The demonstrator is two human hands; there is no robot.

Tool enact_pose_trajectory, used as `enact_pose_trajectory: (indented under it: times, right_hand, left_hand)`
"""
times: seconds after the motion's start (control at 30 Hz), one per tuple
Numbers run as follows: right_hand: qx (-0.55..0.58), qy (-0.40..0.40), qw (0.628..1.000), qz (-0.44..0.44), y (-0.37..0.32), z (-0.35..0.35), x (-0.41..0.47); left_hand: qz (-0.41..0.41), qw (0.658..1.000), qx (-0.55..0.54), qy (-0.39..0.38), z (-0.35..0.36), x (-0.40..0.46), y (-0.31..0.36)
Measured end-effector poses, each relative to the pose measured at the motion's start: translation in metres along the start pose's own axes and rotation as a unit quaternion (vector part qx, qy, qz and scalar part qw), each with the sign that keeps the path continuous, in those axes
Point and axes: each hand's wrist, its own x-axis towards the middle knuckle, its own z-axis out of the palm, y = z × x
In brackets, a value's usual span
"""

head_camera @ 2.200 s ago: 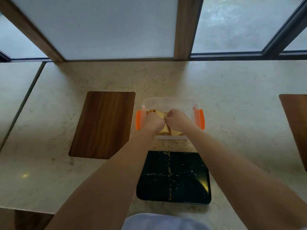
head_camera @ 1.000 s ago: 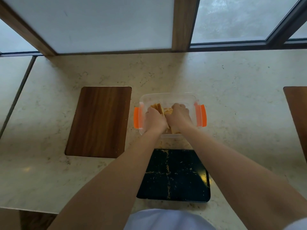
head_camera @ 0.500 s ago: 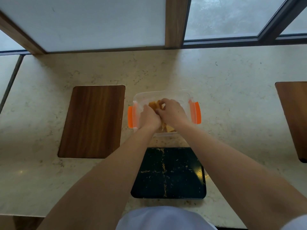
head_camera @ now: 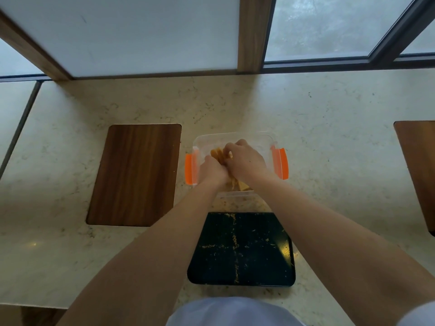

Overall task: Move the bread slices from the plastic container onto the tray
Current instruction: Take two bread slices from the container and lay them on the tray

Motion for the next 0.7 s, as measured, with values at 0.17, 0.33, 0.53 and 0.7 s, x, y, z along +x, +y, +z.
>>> enact_pose_trajectory:
  times: [0.17, 0.33, 0.53, 0.7]
  right_hand:
    - [0.032, -0.024, 0.998, 0.045, 0.0, -0.002, 0.003]
    - [0.162, -0.033, 0.977, 0.135, 0.01, -0.002, -0.002]
    - [0.129, -0.052, 0.98, 0.143, 0.016, -0.009, -0.008]
    - [0.131, -0.016, 0.984, 0.117, 0.007, -0.022, -0.014]
  left_hand:
    - [0.002, 1.0, -0.007, -0.005, -0.002, 0.003, 0.0]
    - [-0.003, 0.999, -0.04, -0.006, -0.003, 0.005, -0.004]
    - [0.007, 0.999, 0.027, 0.029, 0.001, 0.005, -0.007]
    - [0.044, 0.994, 0.071, 0.076, -0.004, 0.003, -0.009]
